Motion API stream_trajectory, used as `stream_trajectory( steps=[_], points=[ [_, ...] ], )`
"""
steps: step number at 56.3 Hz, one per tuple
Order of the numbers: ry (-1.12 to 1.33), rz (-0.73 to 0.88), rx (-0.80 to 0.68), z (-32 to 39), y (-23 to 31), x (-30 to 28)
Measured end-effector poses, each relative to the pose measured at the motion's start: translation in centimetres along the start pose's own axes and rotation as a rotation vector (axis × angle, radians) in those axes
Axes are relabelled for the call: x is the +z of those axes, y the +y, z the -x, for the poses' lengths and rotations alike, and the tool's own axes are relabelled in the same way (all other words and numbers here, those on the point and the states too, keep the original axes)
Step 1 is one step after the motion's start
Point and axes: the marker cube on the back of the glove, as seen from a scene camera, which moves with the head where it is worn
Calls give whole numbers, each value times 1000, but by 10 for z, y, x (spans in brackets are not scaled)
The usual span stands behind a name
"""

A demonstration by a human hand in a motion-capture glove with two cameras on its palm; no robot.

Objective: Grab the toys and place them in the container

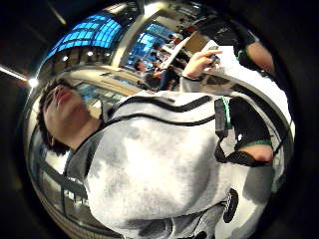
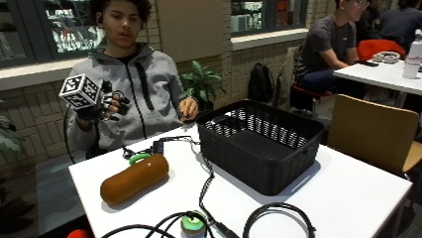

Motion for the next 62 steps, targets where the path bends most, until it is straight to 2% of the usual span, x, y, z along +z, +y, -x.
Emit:
stream_trajectory(
  steps=[15,33,45,62],
  points=[
    [143,25,144,-41,-28,-36],
    [196,52,147,-37,-40,-22],
    [355,9,237,-60,-55,-40],
    [432,74,319,-158,-123,-78]
  ],
)
